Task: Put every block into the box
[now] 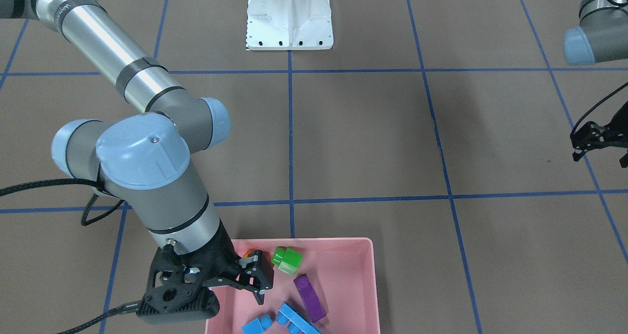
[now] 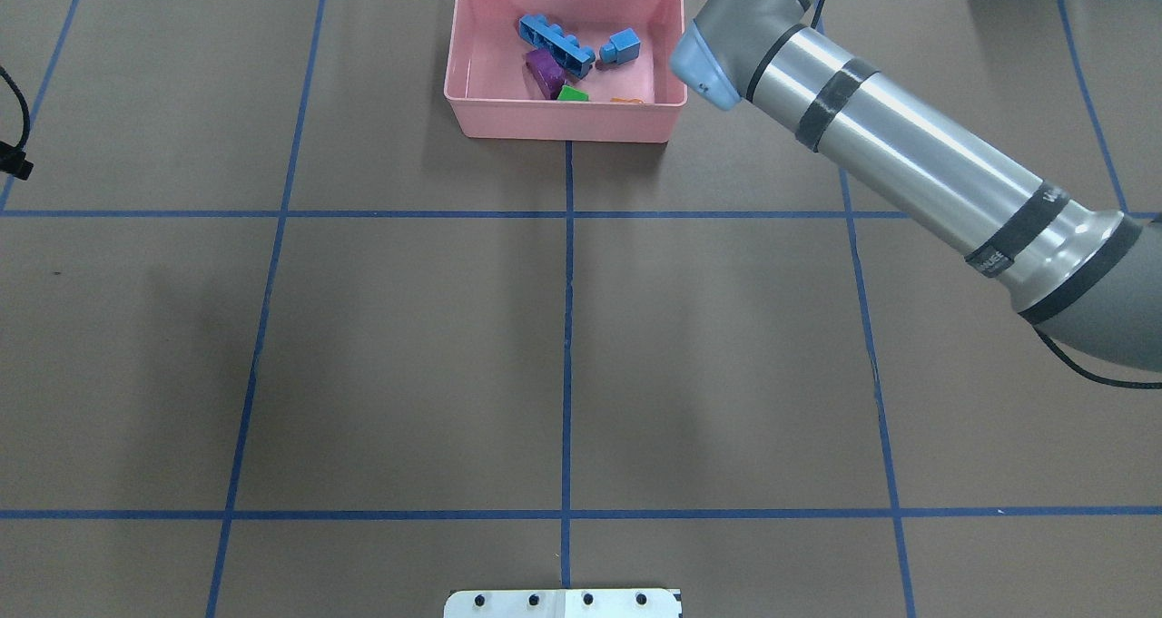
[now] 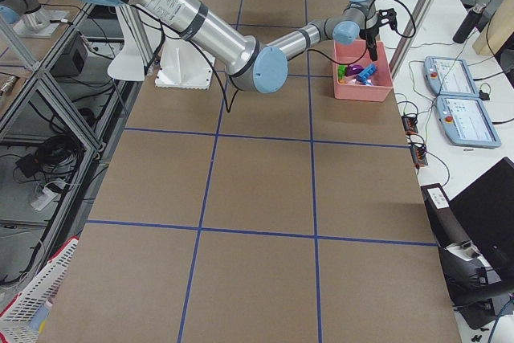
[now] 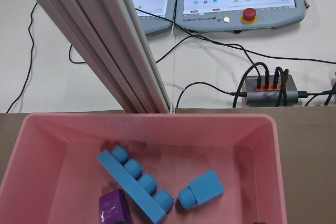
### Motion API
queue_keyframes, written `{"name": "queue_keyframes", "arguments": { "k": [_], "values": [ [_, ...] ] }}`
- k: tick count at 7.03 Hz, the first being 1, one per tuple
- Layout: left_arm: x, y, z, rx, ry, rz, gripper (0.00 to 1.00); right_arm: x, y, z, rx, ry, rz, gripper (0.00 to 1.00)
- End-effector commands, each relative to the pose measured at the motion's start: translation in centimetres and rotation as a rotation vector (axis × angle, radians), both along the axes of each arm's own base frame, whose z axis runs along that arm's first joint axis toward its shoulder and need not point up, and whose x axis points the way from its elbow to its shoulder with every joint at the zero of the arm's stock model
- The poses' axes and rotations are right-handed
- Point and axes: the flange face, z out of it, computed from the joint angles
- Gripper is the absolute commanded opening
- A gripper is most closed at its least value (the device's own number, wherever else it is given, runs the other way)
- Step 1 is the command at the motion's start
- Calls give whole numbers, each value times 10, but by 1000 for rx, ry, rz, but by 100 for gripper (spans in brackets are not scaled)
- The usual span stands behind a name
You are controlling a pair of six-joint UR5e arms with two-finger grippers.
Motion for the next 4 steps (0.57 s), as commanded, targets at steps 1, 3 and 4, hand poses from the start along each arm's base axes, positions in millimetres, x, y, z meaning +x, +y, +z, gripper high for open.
{"name": "queue_keyframes", "arguments": {
  "k": [1, 3, 4],
  "values": [
    [-22, 20, 4, -9, 18, -16, 100, 86, -8, -1, -20, 108, -132, 100],
    [-25, 26, 18, -47, -2, -53, 100, 190, 26, 62, -9, 214, -243, 100],
    [-27, 31, 13, -31, 12, -50, 100, 243, 40, 106, -46, 179, -249, 100]
  ]
}}
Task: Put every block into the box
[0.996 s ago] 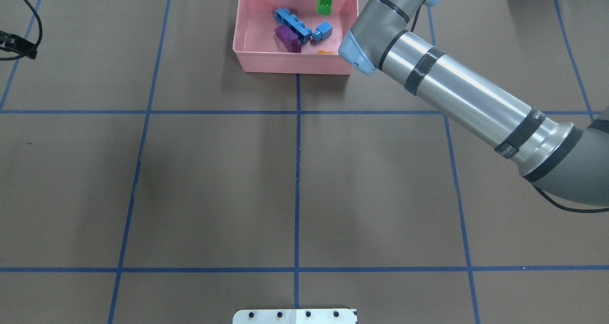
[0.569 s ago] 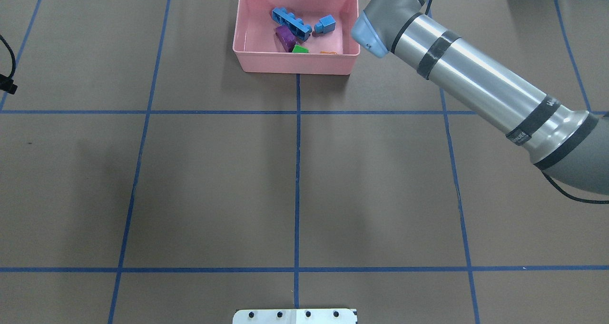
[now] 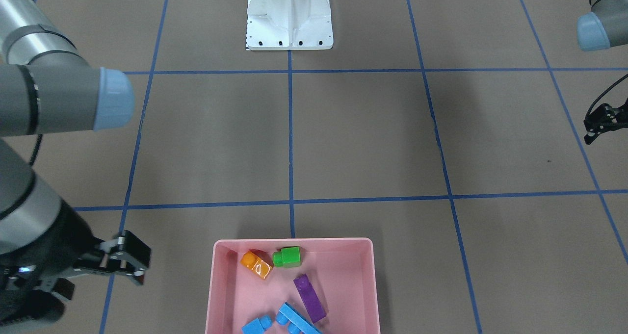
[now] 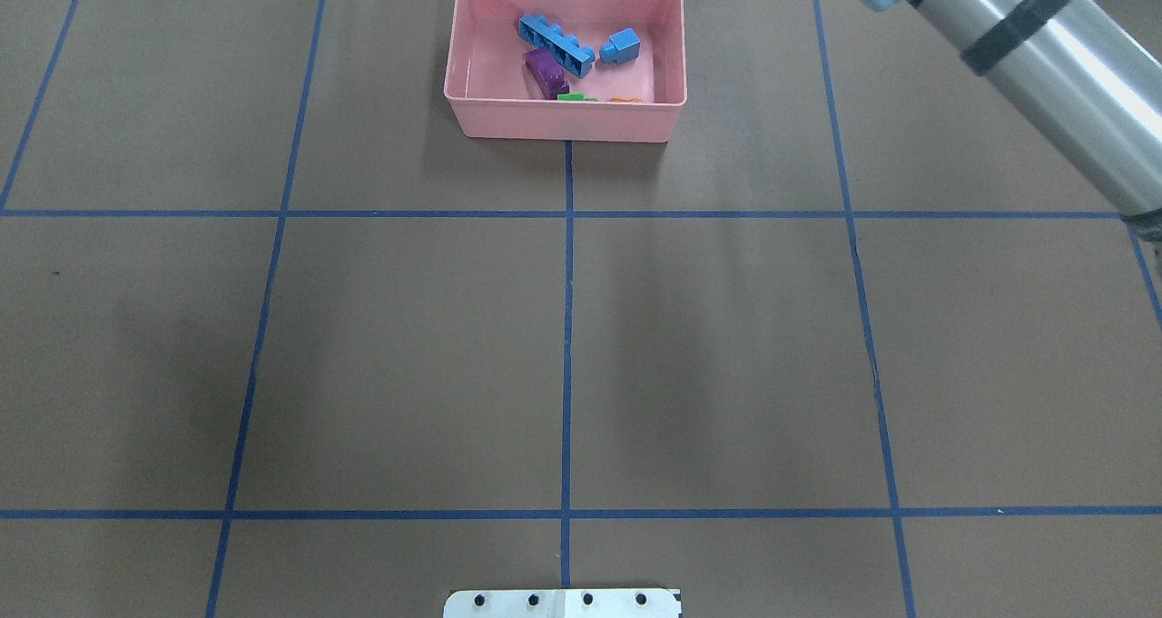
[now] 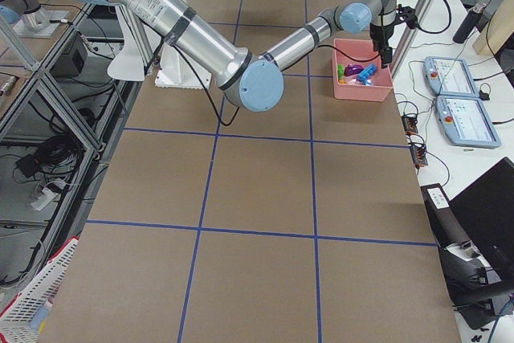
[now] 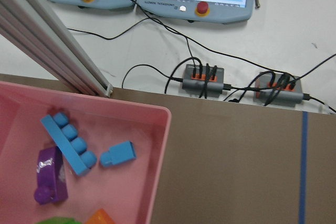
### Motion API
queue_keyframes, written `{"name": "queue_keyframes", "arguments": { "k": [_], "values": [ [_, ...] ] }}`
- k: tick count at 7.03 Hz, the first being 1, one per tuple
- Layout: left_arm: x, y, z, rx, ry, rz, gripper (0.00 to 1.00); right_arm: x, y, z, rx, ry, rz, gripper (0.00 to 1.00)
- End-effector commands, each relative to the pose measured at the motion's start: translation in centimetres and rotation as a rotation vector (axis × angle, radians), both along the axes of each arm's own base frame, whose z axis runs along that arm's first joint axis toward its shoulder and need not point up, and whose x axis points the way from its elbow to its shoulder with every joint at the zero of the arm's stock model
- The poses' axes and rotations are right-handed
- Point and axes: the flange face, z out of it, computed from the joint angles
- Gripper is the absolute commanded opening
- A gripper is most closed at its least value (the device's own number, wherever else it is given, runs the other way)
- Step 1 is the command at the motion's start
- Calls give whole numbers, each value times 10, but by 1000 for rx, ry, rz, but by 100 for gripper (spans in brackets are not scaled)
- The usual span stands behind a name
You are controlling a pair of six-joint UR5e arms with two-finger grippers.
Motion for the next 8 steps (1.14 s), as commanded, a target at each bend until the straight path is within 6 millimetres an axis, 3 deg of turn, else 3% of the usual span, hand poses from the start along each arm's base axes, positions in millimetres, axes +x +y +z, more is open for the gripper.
{"name": "queue_keyframes", "arguments": {
  "k": [1, 2, 3, 4, 5, 6, 8],
  "values": [
    [-1, 6, 11, -12, -5, -1, 100, 102, 48, 110, -62, -6, -41, 100],
    [-4, 6, 12, -1, -3, -4, 100, 130, 70, 159, -55, 25, -69, 100],
    [-7, 15, 20, 7, 0, -6, 100, 142, 92, 199, -59, 45, -96, 100],
    [-9, 19, 23, 17, 7, -5, 100, 143, 93, 215, -71, 70, -93, 100],
    [-16, 34, 44, -28, -6, -8, 100, 148, 110, 248, -100, 84, -89, 100],
    [-22, 47, 58, -25, -19, 26, 100, 158, 134, 296, -145, 92, -80, 100],
    [-58, 61, 71, -81, 96, 64, 100, 192, 161, 343, -222, 91, -42, 100]
  ]
}}
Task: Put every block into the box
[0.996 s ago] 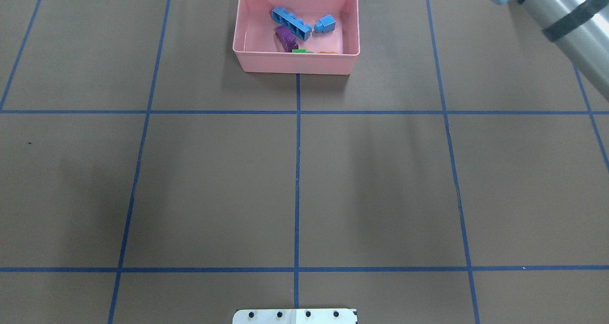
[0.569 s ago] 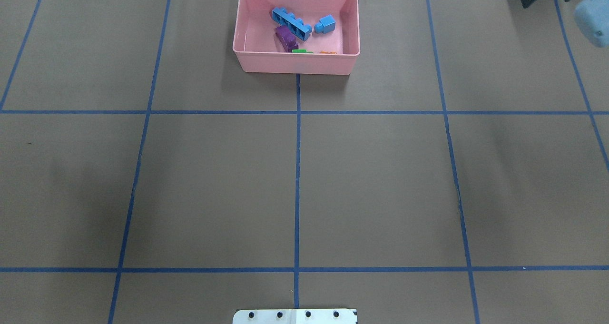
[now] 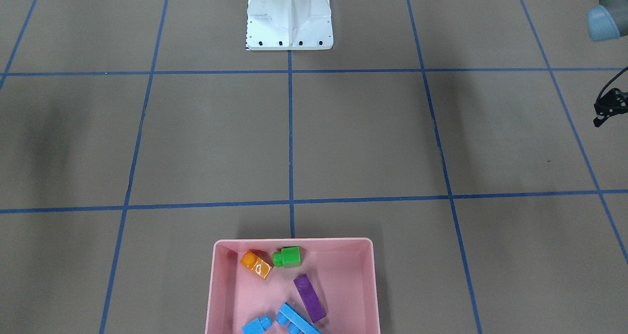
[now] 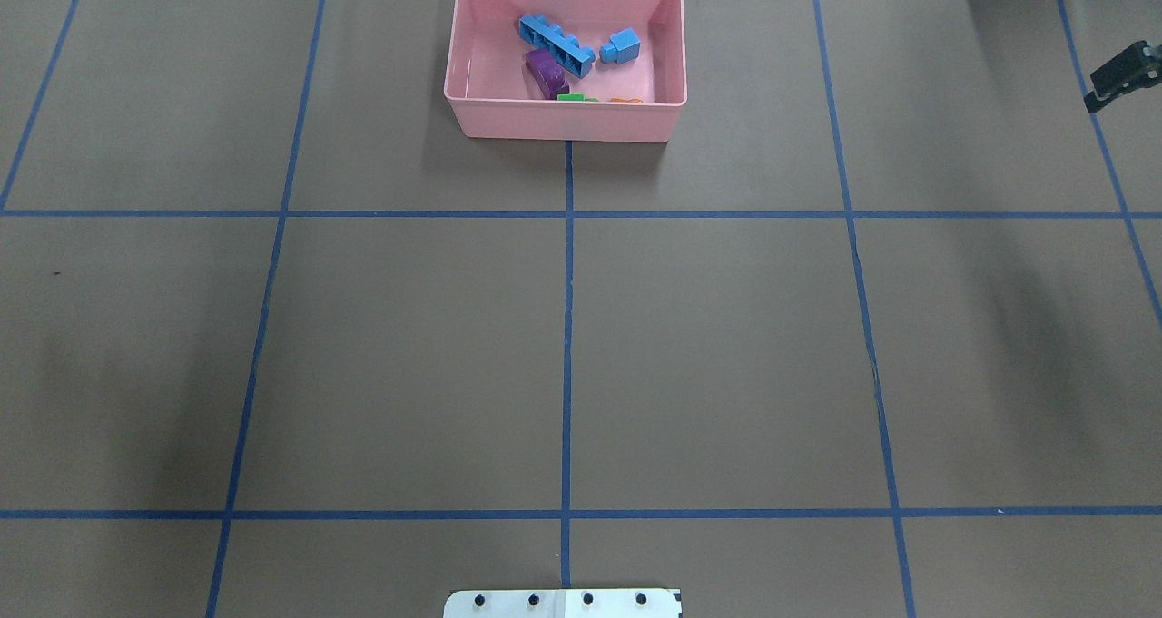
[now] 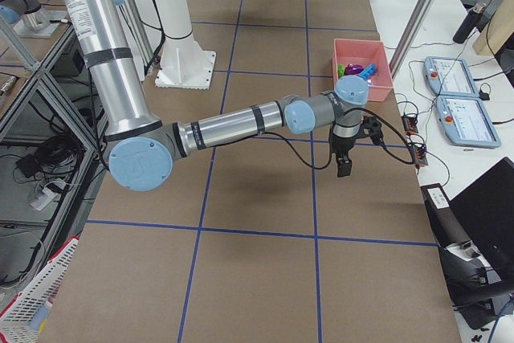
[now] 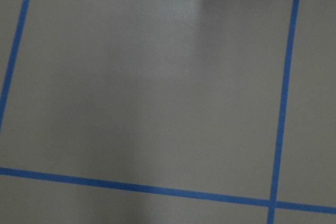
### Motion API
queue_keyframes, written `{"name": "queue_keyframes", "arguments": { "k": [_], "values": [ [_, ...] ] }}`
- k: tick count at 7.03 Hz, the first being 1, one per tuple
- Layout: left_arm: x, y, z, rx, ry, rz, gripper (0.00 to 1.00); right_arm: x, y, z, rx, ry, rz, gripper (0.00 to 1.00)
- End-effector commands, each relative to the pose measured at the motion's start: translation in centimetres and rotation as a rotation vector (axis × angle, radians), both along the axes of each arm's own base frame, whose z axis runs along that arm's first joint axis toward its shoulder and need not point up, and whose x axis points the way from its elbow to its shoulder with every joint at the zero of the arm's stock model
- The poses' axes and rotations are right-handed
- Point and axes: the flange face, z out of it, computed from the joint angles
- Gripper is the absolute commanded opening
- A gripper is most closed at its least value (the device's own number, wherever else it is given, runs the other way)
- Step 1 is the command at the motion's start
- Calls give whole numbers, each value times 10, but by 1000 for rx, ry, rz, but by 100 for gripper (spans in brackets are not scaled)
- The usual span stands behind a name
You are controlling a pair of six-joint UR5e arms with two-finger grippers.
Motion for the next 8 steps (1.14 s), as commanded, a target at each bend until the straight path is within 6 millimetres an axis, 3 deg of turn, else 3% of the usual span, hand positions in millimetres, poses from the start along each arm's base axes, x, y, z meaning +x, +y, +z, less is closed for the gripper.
{"name": "queue_keyframes", "arguments": {
  "k": [1, 2, 4, 5, 6, 8],
  "values": [
    [-32, 15, 12, -83, 98, 0, 100, 24, 29, 40, -87, -67, 20, 100],
    [-39, 24, 19, -70, 97, 18, 100, 35, 38, 48, -123, -134, 28, 100],
    [-76, 29, 21, -88, 90, -42, 100, 53, 62, 70, -151, -153, 46, 100],
    [-79, 29, 25, -101, 77, -28, 100, 59, 71, 79, -131, -149, 18, 100],
    [-79, 23, 21, -103, 69, -7, 100, 65, 75, 82, -131, -149, 24, 100],
    [-79, -16, -12, -88, 9, -9, 100, 68, 81, 77, -117, -150, 28, 100]
  ]
}}
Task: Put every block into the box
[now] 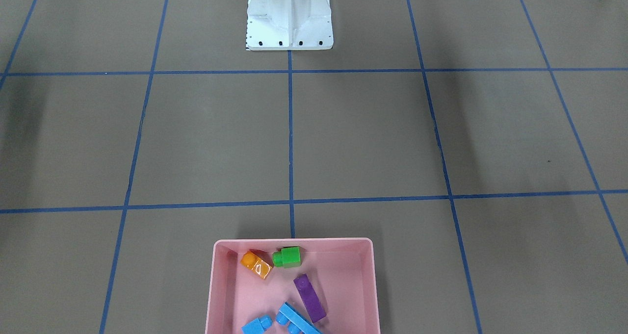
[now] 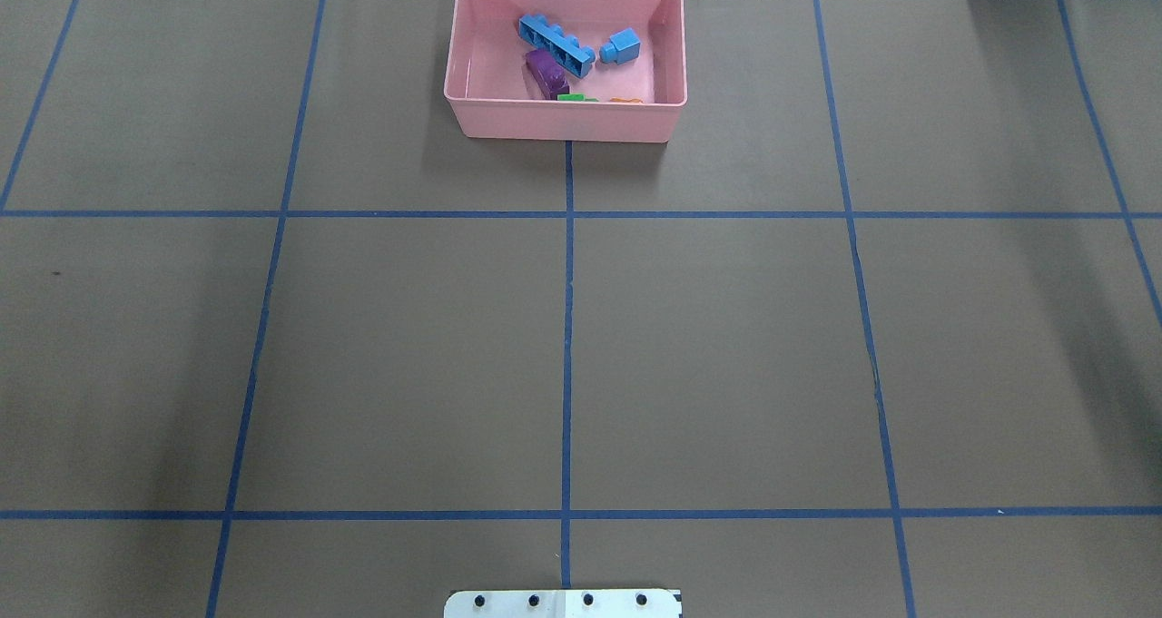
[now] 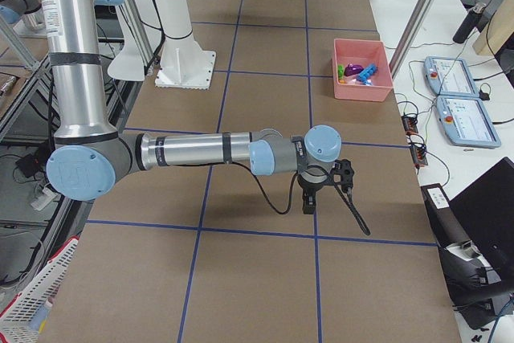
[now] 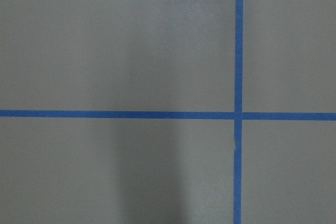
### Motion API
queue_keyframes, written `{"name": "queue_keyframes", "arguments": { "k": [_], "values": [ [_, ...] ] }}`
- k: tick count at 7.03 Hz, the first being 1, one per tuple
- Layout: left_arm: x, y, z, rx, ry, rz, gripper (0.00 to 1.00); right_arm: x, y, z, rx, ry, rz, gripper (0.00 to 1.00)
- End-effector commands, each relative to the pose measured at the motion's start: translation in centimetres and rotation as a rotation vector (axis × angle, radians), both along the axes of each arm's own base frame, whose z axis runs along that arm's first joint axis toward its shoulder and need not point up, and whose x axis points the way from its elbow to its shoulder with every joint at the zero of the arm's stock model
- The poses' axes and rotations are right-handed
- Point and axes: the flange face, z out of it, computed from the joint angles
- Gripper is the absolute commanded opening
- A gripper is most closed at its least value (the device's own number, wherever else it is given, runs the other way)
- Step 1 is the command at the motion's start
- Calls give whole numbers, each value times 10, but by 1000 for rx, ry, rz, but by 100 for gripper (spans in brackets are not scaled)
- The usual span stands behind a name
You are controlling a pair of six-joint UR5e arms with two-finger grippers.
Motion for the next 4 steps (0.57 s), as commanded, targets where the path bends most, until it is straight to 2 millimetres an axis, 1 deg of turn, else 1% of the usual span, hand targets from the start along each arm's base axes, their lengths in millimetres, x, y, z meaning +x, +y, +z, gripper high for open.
{"name": "queue_keyframes", "arguments": {
  "k": [1, 2, 3, 4],
  "values": [
    [-8, -43, -33, 19, -87, 62, 100, 2, 3, -3, 9, -1, 1, 100],
    [-38, -57, -49, 10, -111, 72, 100, 2, 1, -6, 15, -1, 1, 100],
    [-46, -57, -41, -5, -87, 68, 100, 2, 0, -8, 19, -1, 1, 100],
    [-42, -42, -22, -37, -13, 66, 100, 2, 1, -7, 16, -1, 1, 100]
  ]
}}
